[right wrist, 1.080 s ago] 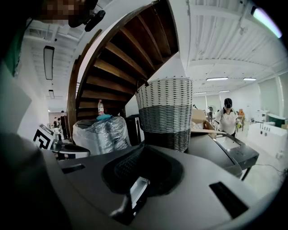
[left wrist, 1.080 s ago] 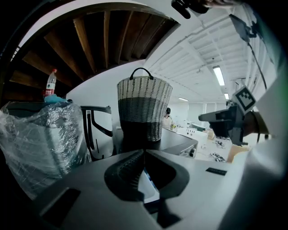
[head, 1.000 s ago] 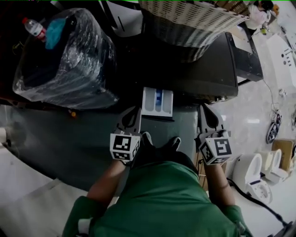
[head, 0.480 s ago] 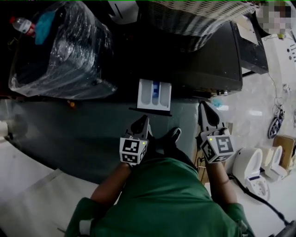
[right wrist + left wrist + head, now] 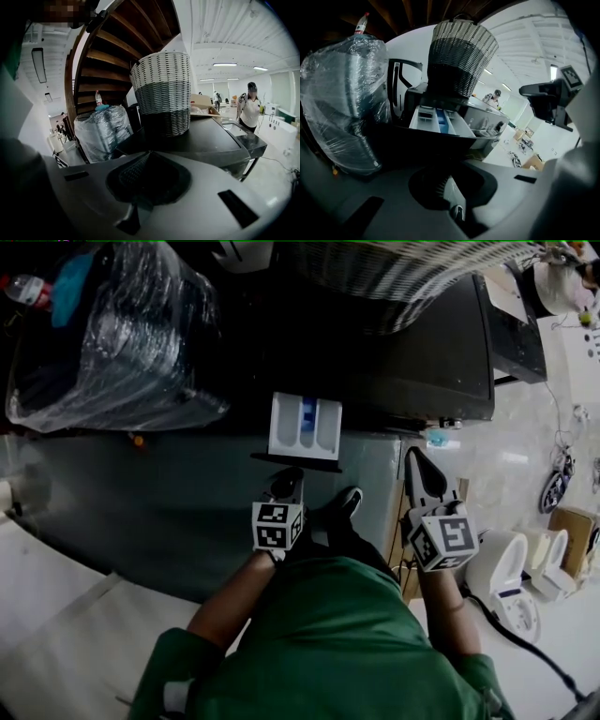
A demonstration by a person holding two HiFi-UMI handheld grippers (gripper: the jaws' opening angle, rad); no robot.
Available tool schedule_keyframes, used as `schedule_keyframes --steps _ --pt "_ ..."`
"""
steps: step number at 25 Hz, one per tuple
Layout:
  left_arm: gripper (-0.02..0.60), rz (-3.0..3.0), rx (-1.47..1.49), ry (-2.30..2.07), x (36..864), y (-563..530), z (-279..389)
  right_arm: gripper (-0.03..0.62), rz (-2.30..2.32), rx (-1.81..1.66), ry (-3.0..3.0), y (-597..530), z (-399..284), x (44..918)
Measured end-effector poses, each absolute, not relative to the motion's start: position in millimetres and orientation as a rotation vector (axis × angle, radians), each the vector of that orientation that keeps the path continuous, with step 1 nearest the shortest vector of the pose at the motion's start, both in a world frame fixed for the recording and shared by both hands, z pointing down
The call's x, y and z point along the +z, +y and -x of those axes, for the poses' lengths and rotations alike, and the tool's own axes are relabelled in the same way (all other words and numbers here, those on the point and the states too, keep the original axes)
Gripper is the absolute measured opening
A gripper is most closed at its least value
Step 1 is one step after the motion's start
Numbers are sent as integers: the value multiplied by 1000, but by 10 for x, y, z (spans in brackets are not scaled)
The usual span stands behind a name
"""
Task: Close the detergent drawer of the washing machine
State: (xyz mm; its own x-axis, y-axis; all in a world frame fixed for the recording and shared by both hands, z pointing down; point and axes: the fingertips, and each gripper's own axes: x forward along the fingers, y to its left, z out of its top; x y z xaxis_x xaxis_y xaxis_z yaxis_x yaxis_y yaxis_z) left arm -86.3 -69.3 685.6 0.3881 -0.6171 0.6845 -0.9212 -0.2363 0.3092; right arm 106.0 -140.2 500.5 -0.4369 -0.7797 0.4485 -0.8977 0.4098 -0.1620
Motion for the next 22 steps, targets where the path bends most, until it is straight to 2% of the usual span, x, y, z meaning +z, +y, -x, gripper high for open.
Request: schedule_keyframes --steps 14,22 --pt "28 -1952 598 -1273 6855 -740 812 20 -1504 517 -2372 -1573 -1079 4803" --pt "28 -1976 590 -1294 6783 -1247 851 20 -1544 476 -2350 -1684 -1129 4642"
